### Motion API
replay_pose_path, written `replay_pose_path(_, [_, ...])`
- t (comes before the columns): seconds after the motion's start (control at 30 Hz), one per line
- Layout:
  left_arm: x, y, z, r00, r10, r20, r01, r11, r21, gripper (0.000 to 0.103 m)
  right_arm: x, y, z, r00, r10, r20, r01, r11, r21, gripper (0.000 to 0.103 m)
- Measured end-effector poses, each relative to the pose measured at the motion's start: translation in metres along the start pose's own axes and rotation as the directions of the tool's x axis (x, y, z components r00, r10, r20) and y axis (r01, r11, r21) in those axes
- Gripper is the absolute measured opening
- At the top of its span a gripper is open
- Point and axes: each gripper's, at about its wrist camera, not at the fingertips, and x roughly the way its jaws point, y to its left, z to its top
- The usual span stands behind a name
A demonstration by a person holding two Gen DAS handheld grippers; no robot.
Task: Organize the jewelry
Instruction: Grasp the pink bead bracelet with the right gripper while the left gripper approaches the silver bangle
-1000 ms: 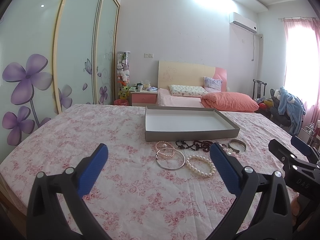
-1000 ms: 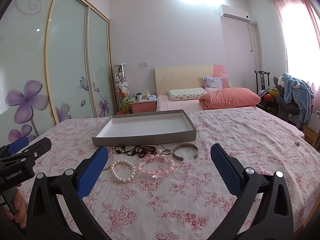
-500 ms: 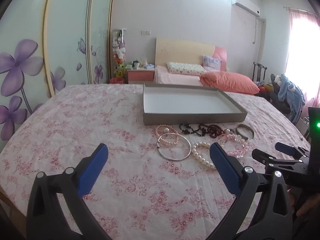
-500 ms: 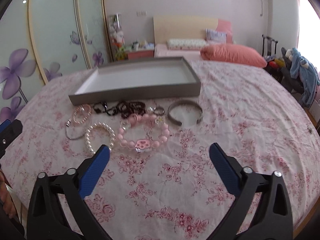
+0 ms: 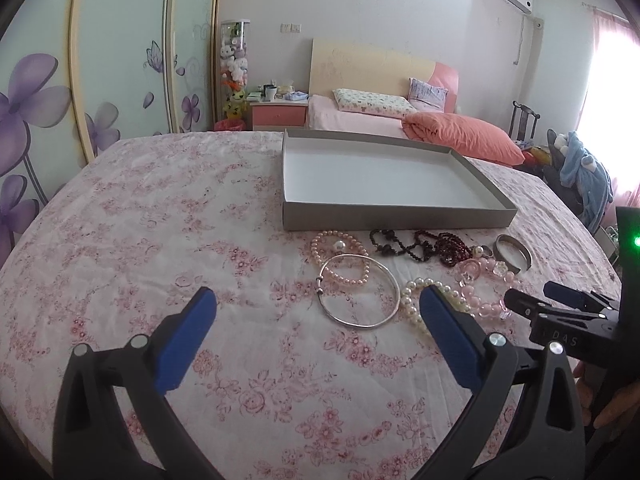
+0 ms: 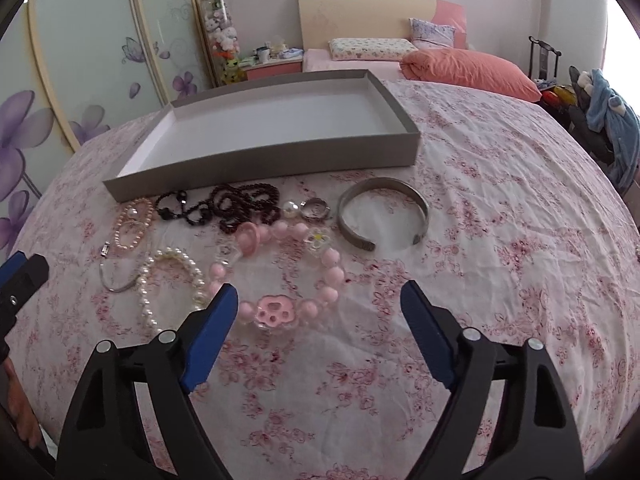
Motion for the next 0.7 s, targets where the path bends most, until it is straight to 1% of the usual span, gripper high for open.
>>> replay_pose_path(0.03, [0.002,0.001,0.002,1.000,-0.001,-0.005,0.001,1.000,-0.003,0.099,0.000,-0.005,0.001,1.000,0.009,0.002,-0.009,0.999,0.032,0.075])
replay_pose_path(0.1, [0.005,0.003,0.003,1.000,-0.002,-0.011,0.002,1.000,-0.010,0.099,0.002,-0.008,0.005,1.000,0.007,-0.001,-0.007,0.998,0.061,0.073])
replay_pose_path(0.2, [0.010,0.003,0.004,1.000,-0.001,-0.021,0.001,1.000,-0.010,0.099,0.011,-0.004,0.009,1.000,-0.016,-0.023,0.017,0.999,0.040,0.063])
replay_pose_path(0.27, [0.012,0.003,0.004,1.000,0.000,-0.028,-0.001,1.000,-0.008,0.099,0.017,-0.001,0.009,0.999,-0.022,-0.045,0.023,0.999,0.033,0.053])
replay_pose_path(0.3, [0.013,0.003,0.004,0.999,-0.001,-0.032,0.000,1.000,-0.006,0.099,0.018,0.001,0.009,0.998,-0.043,-0.037,0.044,0.999,0.020,0.050])
replay_pose_path(0.33, [0.014,0.002,0.004,0.999,0.000,-0.033,0.000,1.000,-0.004,0.099,0.019,0.003,0.009,0.997,-0.063,-0.032,0.063,0.998,0.007,0.044])
replay_pose_path(0.37, [0.015,0.002,0.004,0.999,0.002,-0.036,-0.002,1.000,-0.001,0.099,0.019,0.003,0.009,0.997,-0.076,-0.030,0.076,0.997,-0.001,0.034])
replay_pose_path(0.4, [0.017,0.001,0.005,0.999,0.004,-0.041,-0.004,1.000,0.003,0.099,0.018,0.003,0.008,0.996,-0.084,-0.023,0.084,0.996,-0.009,0.030])
replay_pose_path(0.43, [0.019,0.000,0.006,0.999,0.007,-0.048,-0.006,1.000,0.008,0.099,0.017,0.002,0.007,0.997,-0.077,-0.022,0.077,0.997,-0.010,0.021])
replay_pose_path(0.47, [0.021,-0.001,0.007,0.998,0.010,-0.058,-0.009,1.000,0.017,0.099,0.016,0.001,0.007,0.996,-0.089,-0.022,0.089,0.996,-0.009,0.016])
replay_pose_path(0.53, [0.026,-0.004,0.008,0.997,0.015,-0.076,-0.013,0.999,0.032,0.099,0.014,-0.007,0.006,0.994,-0.110,-0.018,0.110,0.994,0.012,0.015])
replay_pose_path(0.6, [0.033,-0.009,0.010,0.994,0.024,-0.109,-0.018,0.998,0.057,0.099,0.012,-0.014,0.005,0.993,-0.114,-0.014,0.115,0.993,0.034,0.015])
replay_pose_path(0.7, [0.047,-0.016,0.009,0.986,0.038,-0.160,-0.025,0.996,0.087,0.099,0.010,-0.018,0.003,0.994,-0.106,-0.012,0.107,0.994,0.037,0.015])
